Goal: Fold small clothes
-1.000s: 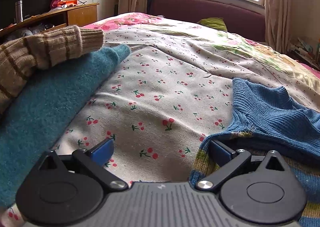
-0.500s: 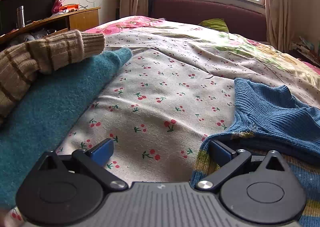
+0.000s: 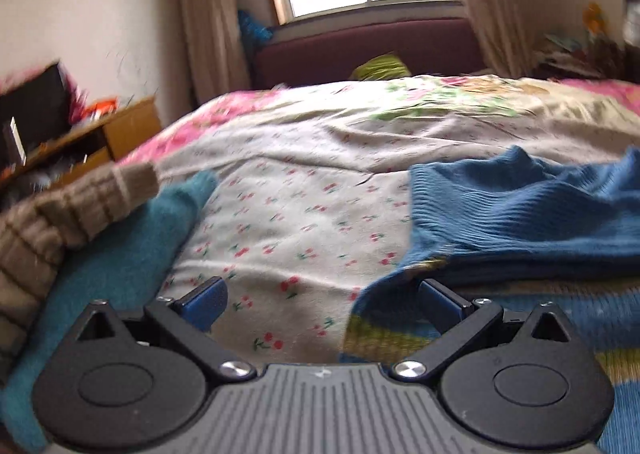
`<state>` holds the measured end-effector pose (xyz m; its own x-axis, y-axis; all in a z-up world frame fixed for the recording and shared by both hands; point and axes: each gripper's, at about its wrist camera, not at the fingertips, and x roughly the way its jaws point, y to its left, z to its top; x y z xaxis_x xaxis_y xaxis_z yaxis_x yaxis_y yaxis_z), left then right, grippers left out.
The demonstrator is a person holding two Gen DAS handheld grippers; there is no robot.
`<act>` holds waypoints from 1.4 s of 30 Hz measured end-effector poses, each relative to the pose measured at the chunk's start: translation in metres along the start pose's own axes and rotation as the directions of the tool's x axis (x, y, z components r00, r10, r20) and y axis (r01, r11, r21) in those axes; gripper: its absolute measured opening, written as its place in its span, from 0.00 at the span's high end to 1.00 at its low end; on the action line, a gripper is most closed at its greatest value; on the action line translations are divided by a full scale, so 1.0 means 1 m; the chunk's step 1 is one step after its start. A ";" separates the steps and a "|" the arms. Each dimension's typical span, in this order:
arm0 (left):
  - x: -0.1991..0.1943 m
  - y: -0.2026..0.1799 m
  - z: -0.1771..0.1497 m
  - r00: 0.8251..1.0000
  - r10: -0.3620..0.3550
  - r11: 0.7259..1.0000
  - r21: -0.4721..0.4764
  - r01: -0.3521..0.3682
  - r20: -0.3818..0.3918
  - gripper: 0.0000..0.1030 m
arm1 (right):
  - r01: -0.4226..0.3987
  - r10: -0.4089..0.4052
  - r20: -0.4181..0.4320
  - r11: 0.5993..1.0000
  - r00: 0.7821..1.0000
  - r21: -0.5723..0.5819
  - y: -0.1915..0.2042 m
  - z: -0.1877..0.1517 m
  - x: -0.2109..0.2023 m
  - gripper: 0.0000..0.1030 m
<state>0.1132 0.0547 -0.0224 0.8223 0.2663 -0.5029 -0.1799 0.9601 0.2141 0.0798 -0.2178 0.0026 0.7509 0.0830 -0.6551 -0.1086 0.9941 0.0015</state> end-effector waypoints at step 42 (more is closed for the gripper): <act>-0.015 0.009 0.032 0.995 0.008 0.996 -0.087 0.001 0.103 0.00 | 0.001 -0.007 0.061 0.995 0.998 0.098 -0.047 0.046 0.012 0.68</act>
<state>0.1168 0.0564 0.0140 0.8722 0.2641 -0.4117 -0.2257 0.9640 0.1404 0.1244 -0.2607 0.0295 0.7898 0.0802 -0.6081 -0.0433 0.9962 0.0751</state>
